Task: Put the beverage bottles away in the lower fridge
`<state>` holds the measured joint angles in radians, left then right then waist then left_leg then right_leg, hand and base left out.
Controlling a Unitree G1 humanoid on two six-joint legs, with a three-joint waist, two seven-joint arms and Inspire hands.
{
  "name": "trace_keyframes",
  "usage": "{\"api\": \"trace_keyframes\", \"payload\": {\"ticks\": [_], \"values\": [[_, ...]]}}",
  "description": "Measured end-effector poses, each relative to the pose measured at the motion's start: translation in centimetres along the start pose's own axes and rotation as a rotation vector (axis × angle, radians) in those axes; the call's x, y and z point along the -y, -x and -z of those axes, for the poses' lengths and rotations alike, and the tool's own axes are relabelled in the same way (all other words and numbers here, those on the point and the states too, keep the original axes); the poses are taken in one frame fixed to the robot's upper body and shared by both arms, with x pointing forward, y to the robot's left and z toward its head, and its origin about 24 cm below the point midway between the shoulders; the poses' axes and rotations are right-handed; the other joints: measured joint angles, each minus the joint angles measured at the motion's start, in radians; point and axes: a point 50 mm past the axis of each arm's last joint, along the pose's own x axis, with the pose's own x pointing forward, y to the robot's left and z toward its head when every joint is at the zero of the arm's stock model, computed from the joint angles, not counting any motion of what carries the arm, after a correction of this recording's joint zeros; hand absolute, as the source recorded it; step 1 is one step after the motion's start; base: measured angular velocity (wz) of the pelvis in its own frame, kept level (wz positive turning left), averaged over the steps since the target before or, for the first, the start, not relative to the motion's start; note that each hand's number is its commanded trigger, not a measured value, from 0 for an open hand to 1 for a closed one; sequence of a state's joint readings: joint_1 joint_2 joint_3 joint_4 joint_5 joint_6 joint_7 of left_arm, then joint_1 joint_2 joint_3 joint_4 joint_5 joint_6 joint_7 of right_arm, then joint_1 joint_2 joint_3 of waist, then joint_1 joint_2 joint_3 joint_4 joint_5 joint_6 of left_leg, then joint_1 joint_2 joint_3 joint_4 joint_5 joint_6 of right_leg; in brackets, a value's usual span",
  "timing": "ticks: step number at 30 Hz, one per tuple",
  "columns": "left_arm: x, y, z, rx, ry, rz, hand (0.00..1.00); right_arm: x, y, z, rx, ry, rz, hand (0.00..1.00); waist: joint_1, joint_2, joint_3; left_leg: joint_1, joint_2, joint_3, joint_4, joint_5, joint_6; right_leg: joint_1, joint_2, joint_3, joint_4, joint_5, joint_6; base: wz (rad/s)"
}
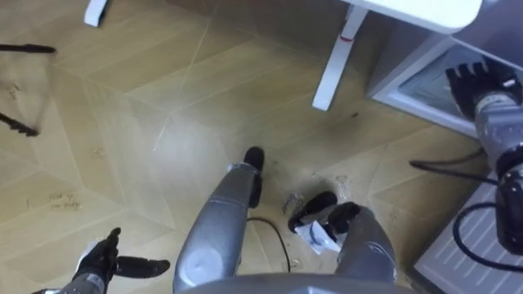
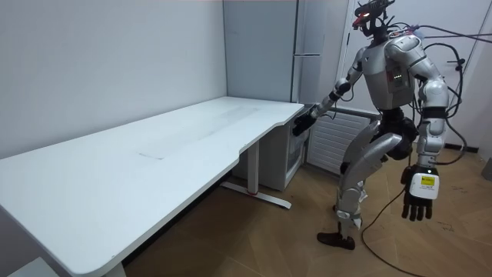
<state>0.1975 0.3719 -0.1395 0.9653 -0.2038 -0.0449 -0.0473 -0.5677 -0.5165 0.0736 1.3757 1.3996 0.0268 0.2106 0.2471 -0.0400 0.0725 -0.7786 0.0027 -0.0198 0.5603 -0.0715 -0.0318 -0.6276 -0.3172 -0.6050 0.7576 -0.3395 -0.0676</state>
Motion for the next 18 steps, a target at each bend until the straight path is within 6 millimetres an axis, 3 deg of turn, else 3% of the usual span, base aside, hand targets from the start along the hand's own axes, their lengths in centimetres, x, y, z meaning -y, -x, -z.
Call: {"api": "trace_keyframes", "payload": {"ticks": [5, 8, 9, 12, 13, 18], "values": [[-0.7, -0.2, 0.1, -0.031, 0.004, -0.016, 0.0, 5.2, 2.0, 1.9, -0.233, 0.469, 0.014, 0.0, -0.002, -0.008, -0.0041, 0.102, 0.002, -0.011, -0.033, -0.025, 0.008, 0.126, 0.035, -0.013, -0.094, 0.023, 0.025, -0.01], [-0.6, -0.4, 0.1, -0.051, 0.009, -0.016, 0.0, 8.9, 4.0, 4.8, -0.473, 0.741, 0.043, 0.0, -0.002, -0.024, -0.0178, 0.18, 0.008, -0.011, -0.064, -0.04, 0.009, 0.215, 0.063, -0.015, -0.165, 0.034, 0.045, -0.02], [-0.6, -0.4, 0.2, -0.054, 0.007, -0.014, 0.0, 10.3, 4.9, 5.9, -0.561, 0.82, 0.047, 0.0, -0.002, -0.032, -0.026, 0.209, 0.012, -0.009, -0.082, -0.045, 0.008, 0.247, 0.076, -0.014, -0.197, 0.042, 0.052, -0.06], [-0.3, -0.6, 0.4, -0.083, 0.02, -0.015, 0.0, 13.1, 7.3, 8.8, -0.738, 0.944, 0.064, 0.0, -0.016, -0.042, -0.0338, 0.285, 0.023, -0.009, -0.1, -0.062, 0.005, 0.331, 0.116, 0.008, -0.269, 0.054, 0.065, -0.02], [-0.1, -0.5, 0.8, -0.097, 0.019, -0.013, 0.0, 14.1, 8.3, 10.0, -0.8, 0.963, 0.069, 0.0, -0.026, -0.047, -0.0414, 0.311, 0.025, -0.007, -0.11, -0.068, 0.003, 0.358, 0.13, 0.025, -0.293, 0.056, 0.07, -0.05], [1.2, -0.4, 1.9, -0.134, 0.036, 0.012, 0.0, 17.6, 11.9, 11.8, -0.912, 0.953, 0.143, 0.0, -0.067, -0.053, -0.0607, 0.45, 0.027, 0.021, -0.184, -0.073, 0.001, 0.476, 0.146, 0.043, -0.368, 0.068, 0.085, -0.12]]}}
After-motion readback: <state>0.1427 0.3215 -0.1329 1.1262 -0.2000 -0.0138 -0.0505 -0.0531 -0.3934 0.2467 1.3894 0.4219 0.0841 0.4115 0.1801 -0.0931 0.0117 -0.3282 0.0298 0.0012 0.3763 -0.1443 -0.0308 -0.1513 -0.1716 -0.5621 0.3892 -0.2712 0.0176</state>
